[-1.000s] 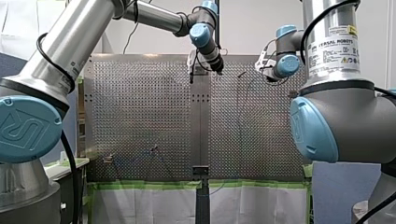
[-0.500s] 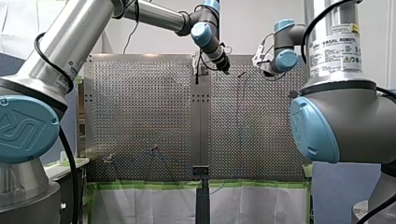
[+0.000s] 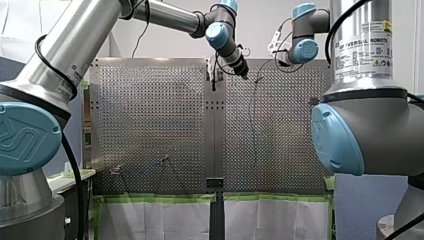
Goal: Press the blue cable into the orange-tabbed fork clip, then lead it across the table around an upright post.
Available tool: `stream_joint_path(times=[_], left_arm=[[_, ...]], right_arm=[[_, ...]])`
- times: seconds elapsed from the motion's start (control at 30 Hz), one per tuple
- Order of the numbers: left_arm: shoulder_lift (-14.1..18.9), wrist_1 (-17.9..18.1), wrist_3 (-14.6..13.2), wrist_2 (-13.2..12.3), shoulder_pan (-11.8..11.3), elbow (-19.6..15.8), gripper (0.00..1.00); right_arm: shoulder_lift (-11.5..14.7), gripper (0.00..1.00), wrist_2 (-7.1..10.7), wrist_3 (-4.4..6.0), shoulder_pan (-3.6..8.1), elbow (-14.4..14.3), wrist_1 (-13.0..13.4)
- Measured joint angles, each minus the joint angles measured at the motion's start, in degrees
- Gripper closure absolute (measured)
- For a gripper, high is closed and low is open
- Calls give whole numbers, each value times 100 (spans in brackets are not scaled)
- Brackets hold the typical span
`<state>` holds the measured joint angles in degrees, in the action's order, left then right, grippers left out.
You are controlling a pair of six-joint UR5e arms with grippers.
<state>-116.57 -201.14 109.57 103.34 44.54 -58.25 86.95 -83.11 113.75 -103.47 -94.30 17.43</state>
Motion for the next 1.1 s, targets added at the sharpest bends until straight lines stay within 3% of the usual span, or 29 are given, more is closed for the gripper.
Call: stream_joint_path(times=[0.3,0.5,1.1], left_arm=[[1,-4,118,157,11,0,1],[2,96,385,221,9,0,1],[-6,890,1220,-505,-196,0,1]], right_arm=[[146,100,89,34,-64,-11,-17],[143,100,95,50,-92,-15,-27],[126,100,206,18,-218,-15,-15]])
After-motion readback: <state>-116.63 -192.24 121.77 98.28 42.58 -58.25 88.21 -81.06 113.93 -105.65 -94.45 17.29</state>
